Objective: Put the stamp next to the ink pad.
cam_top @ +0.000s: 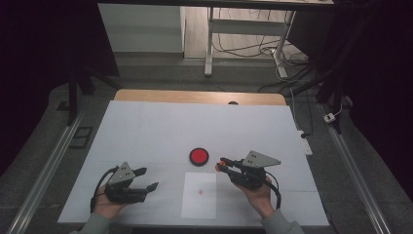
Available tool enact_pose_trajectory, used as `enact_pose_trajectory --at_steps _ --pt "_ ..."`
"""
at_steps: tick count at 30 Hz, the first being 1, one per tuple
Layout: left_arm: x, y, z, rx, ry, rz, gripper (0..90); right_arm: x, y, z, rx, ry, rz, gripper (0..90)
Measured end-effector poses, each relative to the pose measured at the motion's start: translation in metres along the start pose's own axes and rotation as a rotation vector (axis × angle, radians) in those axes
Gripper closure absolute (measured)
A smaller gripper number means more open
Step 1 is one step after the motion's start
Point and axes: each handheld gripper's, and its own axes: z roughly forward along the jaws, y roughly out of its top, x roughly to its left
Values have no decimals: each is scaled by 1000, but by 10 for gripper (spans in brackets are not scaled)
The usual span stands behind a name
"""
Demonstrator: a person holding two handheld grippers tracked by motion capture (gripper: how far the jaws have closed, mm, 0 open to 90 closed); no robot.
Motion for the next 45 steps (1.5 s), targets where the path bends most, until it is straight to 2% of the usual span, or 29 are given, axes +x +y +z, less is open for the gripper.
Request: enact_pose_trajectory --at_steps 11,18,26,34,37,40,45 --pt "3 -1 4 17 -10 -9 302 -21 9 10 6 -33 22 724" --pt "3 -1 3 16 -1 -9 301 -33 16 20 19 -55 24 723" --pt "6 -2 2 13 6 -22 299 -47 13 41 59 -77 45 723" --pt "6 -3 2 13 5 -19 297 -54 7 62 98 -104 53 723" --pt "7 -3 2 15 2 -19 297 -59 5 66 126 -128 40 723" --pt "6 -3 2 17 2 -17 296 -65 3 68 127 -143 54 722" --pt "5 -3 3 18 3 -13 295 -70 -3 72 158 -160 59 722"
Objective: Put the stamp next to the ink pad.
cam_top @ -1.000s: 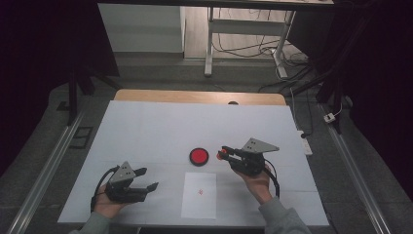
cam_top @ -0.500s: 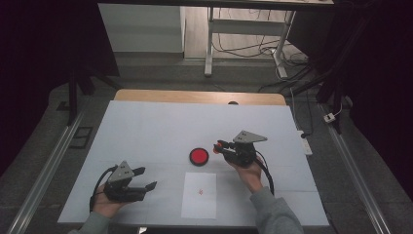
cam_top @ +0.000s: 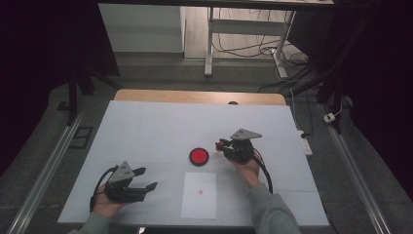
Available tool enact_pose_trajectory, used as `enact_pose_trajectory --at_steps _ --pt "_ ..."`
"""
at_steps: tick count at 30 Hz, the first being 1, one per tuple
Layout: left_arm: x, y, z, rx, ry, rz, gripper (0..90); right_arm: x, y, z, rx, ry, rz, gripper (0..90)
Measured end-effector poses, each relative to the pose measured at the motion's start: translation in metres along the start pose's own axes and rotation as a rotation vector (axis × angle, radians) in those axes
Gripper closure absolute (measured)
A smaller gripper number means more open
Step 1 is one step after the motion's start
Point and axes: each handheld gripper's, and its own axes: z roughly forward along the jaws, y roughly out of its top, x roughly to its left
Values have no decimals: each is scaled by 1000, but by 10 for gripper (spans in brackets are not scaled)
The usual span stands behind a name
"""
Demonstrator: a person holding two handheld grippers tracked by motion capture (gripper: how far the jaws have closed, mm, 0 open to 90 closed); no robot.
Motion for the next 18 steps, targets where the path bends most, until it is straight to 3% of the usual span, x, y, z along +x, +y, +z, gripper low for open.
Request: enact_pose_trajectory --at_steps 4,7,18 --pt "1 -1 0 1 0 -4 294 -2 -4 6 33 -18 0 722" --pt "1 0 -1 -7 0 -6 294 -1 -7 13 67 -24 -32 722" --pt "1 0 -1 -2 0 -5 292 1 -11 19 91 -33 -56 718"
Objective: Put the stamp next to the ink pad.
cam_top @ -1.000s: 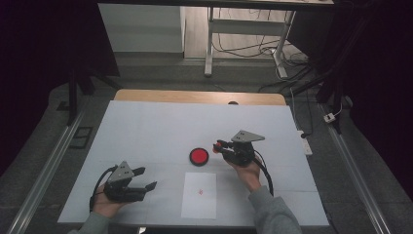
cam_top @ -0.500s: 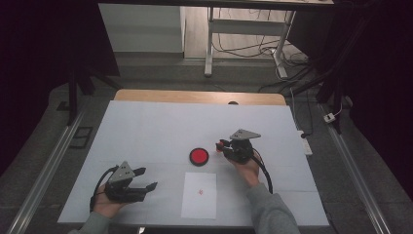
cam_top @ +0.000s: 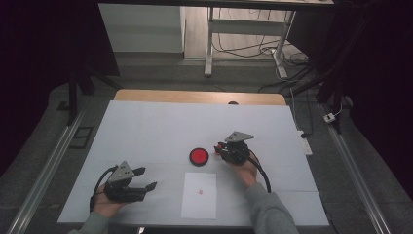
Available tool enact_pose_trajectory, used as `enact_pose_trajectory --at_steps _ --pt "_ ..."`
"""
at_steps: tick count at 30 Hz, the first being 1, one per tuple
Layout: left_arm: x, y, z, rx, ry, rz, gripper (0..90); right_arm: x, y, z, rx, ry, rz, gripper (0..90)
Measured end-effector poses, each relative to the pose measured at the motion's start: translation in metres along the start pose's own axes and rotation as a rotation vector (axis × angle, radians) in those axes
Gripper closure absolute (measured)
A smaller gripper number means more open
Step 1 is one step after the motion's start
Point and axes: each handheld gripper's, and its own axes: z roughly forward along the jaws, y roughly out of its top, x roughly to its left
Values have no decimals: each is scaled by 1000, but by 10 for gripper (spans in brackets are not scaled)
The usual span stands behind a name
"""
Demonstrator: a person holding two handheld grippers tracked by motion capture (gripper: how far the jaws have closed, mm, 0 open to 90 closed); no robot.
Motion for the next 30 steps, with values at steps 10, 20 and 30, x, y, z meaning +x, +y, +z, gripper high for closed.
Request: enact_pose_trajectory --at_steps 10,20,30 --pt "0 0 -1 -6 -3 1 292 -1 3 -9 -27 -5 36 442" --pt "3 0 -2 -14 -4 -13 292 2 3 -38 -73 16 43 429" --pt "4 -1 -1 -11 6 -20 293 7 -8 -72 -107 2 26 438"
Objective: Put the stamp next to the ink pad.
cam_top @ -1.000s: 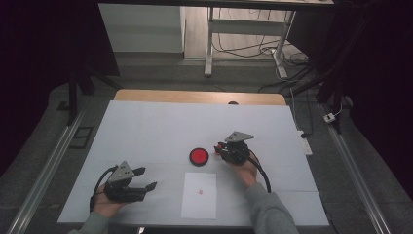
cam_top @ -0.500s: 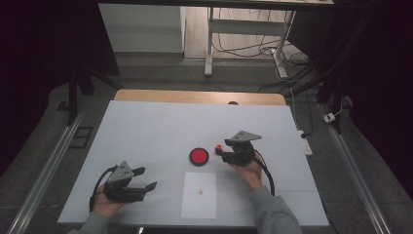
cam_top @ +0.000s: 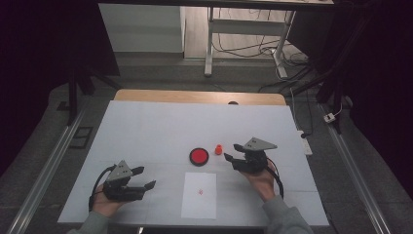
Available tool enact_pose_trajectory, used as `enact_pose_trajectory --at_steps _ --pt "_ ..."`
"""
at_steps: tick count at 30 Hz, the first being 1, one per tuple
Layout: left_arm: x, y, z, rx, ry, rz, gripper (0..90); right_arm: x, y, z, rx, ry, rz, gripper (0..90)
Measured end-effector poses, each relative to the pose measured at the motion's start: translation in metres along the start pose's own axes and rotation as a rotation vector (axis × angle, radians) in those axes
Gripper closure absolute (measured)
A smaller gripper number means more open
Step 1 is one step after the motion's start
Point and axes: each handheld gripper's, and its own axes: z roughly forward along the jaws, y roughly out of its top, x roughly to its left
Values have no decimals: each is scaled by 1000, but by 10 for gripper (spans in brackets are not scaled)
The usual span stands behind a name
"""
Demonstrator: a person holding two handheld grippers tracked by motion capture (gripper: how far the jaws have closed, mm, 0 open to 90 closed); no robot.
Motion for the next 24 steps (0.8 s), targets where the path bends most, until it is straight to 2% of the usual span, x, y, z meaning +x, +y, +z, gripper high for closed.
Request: enact_pose_trajectory --at_steps 4,7,9,13,17,24 --pt "1 0 1 4 5 -4 293 3 -9 -20 1 3 -21 440" --pt "2 -1 1 6 11 -6 300 3 -18 -37 -1 1 -13 442" --pt "2 -1 1 6 13 -10 301 3 -27 -48 -24 -17 4 445" --pt "2 -1 2 10 14 -8 301 4 -42 -70 -5 -37 -10 444" --pt "2 -1 2 8 12 -8 301 1 -55 -90 2 -48 -3 445" --pt "2 -1 3 12 12 -7 300 -8 -79 -112 20 -78 17 445"
